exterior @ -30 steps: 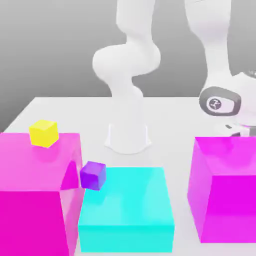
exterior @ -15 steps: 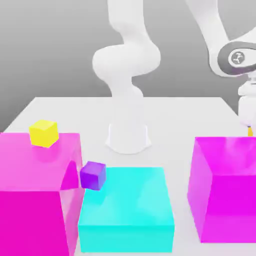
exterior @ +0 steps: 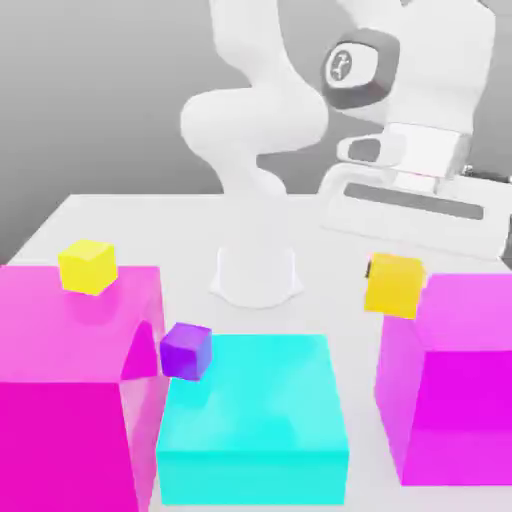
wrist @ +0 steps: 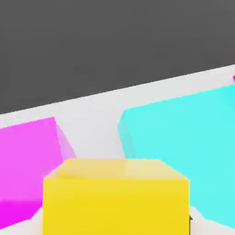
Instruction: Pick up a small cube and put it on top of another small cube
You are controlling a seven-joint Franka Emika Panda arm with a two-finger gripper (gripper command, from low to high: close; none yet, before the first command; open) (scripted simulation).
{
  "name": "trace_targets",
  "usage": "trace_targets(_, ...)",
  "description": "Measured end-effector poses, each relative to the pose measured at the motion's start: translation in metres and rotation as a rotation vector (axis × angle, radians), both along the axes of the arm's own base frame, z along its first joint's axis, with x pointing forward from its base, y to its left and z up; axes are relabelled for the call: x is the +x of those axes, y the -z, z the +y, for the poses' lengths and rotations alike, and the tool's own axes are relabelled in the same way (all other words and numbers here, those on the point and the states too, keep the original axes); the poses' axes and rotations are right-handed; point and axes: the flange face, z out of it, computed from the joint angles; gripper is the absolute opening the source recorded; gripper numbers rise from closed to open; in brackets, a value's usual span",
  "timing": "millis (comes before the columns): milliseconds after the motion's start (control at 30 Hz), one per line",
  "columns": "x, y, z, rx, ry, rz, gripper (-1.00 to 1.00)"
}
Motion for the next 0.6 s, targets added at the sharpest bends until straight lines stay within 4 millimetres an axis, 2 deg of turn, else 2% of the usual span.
trace_targets(167,0.002,0.003,-0.094,0.096,0.439,0.041,-1.0)
trace_targets(333,-0.02,0.009,-0.182,0.21,0.874,0.07,-1.0)
trace_targets(400,-0.024,0.029,-0.198,0.23,0.95,0.074,-1.0)
trace_targets(467,-0.026,0.052,-0.201,0.235,0.969,0.075,-1.0)
trace_targets(500,-0.027,0.062,-0.202,0.237,0.972,0.075,1.0)
trace_targets(600,-0.027,0.062,-0.202,0.237,0.972,0.075,1.0)
